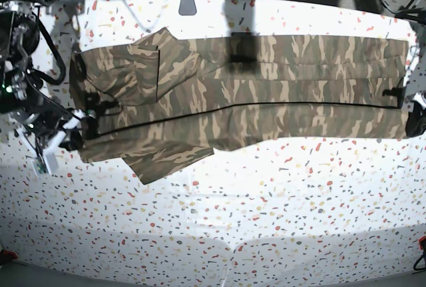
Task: Fold the T-shirt properly
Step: 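Lift the shirt's hem edge with both grippers and fold it over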
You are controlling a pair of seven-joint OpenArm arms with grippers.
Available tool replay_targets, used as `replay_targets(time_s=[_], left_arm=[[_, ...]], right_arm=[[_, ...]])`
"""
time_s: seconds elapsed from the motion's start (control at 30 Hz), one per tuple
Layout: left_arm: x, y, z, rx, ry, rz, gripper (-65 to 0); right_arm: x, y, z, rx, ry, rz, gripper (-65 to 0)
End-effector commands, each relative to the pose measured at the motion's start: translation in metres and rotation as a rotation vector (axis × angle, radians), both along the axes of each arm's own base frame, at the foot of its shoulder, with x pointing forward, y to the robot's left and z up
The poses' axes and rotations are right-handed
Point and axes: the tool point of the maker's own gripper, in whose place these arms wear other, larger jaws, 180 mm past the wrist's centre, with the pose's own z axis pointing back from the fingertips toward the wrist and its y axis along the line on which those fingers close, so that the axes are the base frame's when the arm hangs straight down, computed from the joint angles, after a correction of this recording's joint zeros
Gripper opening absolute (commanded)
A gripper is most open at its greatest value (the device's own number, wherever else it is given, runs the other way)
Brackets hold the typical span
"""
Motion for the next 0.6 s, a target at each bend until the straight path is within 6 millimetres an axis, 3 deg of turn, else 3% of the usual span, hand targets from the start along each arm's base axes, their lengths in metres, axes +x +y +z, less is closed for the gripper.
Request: replay_targets(time_s=[0.0,0.17,0.37,0.57], left_arm=[[0.004,0.009,0.023,0.024,-0.053,0.003,-65.0],[-0.021,0.009,0.021,0.044,-0.029,0.011,-65.0],[-0.049,0.006,-0.009,0.033,0.033,0.057,-65.0],[-0.060,-0.003,-0.033,0.055,0.078,0.073,-65.0]], right_arm=[[0.004,-0.005,0.016,-0.010,-0.051,0.007,-65.0],[-0.016,-0.010,-0.001,-0.018,0.003,0.017,-65.0],[-0.035,-0.010,-0.019,-0.010,0.041,0.021,-65.0],[-0.043,-0.009,-0.026,-0.008,0.052,0.023,-65.0]])
